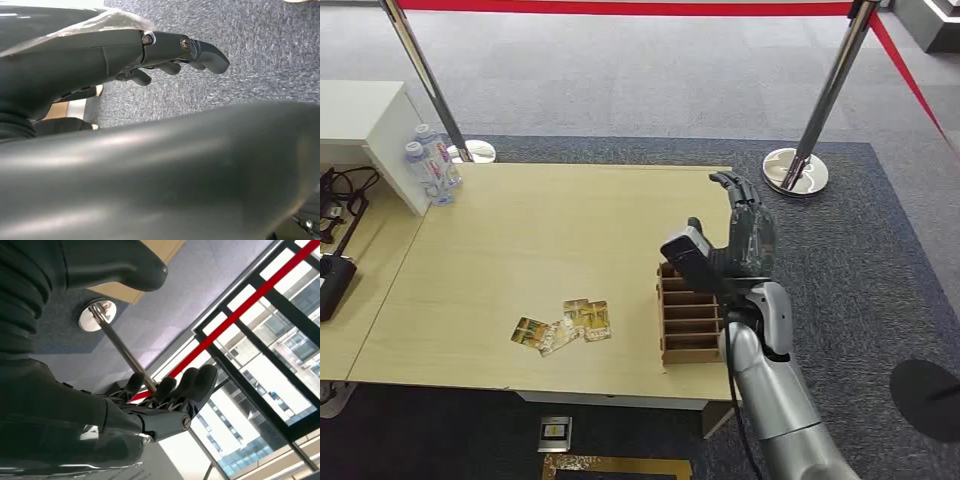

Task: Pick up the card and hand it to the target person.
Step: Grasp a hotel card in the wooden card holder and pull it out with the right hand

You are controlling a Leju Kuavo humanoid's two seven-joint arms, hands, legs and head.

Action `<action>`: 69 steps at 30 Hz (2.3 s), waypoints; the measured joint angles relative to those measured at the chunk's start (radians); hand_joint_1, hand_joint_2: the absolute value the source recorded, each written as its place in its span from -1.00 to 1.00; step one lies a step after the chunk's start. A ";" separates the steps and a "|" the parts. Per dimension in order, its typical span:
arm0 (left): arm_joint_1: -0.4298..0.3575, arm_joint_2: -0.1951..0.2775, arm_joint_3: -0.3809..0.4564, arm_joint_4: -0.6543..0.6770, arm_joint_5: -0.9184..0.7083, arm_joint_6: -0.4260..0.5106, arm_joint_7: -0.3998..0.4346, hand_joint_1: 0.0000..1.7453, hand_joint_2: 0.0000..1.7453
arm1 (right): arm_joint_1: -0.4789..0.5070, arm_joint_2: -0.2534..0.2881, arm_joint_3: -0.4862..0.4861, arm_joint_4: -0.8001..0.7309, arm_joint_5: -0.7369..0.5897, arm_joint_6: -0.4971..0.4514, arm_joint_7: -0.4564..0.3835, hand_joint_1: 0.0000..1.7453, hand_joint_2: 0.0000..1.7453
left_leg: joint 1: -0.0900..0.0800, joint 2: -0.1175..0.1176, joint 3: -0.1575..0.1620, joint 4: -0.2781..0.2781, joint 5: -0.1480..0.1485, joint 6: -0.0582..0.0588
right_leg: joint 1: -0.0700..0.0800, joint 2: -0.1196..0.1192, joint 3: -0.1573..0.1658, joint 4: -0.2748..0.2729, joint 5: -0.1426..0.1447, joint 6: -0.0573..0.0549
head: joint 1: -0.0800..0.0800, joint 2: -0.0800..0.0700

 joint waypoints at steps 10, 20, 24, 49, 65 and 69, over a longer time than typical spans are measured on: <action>0.000 0.000 0.000 0.000 0.000 0.000 0.000 -1.00 1.00 | 0.001 0.000 -0.002 0.000 0.002 -0.001 0.001 -0.36 1.00 | 0.000 0.000 0.000 0.000 0.000 0.000 | 0.000 0.000 0.000 0.000 0.000 0.000 | 0.000 0.000; 0.000 0.000 0.000 0.000 -0.001 0.000 0.000 -1.00 1.00 | 0.003 0.000 -0.004 0.000 0.004 -0.002 0.002 -0.36 1.00 | 0.000 0.000 0.000 0.000 0.000 0.000 | 0.000 0.000 0.000 0.000 0.000 0.000 | 0.000 0.000; 0.000 0.001 0.000 0.000 -0.002 0.000 0.000 -1.00 1.00 | 0.003 0.000 -0.004 0.000 0.005 -0.002 0.002 -0.36 1.00 | 0.000 0.000 0.000 0.000 0.000 0.000 | 0.000 0.000 0.000 0.000 0.000 0.000 | 0.000 0.000; 0.000 0.001 0.000 0.000 -0.003 0.000 0.000 -1.00 1.00 | 0.005 0.000 -0.010 0.000 0.013 -0.003 0.006 -0.34 1.00 | 0.000 0.000 0.000 0.000 0.000 0.000 | 0.000 0.000 0.000 0.000 0.000 0.000 | 0.000 0.000; 0.000 0.002 0.000 0.000 -0.014 -0.001 0.000 -1.00 1.00 | 0.009 0.000 -0.030 0.000 0.055 -0.002 0.023 -0.40 1.00 | 0.000 0.000 0.000 0.000 0.000 0.000 | 0.000 0.000 0.000 0.000 0.000 0.000 | 0.000 0.000; 0.000 0.003 0.000 0.000 -0.020 -0.002 0.000 -1.00 1.00 | 0.008 0.000 -0.040 0.004 0.070 0.000 0.028 -0.38 1.00 | 0.000 0.000 0.000 0.000 0.000 0.000 | 0.000 0.000 0.000 0.000 0.000 0.000 | 0.000 0.000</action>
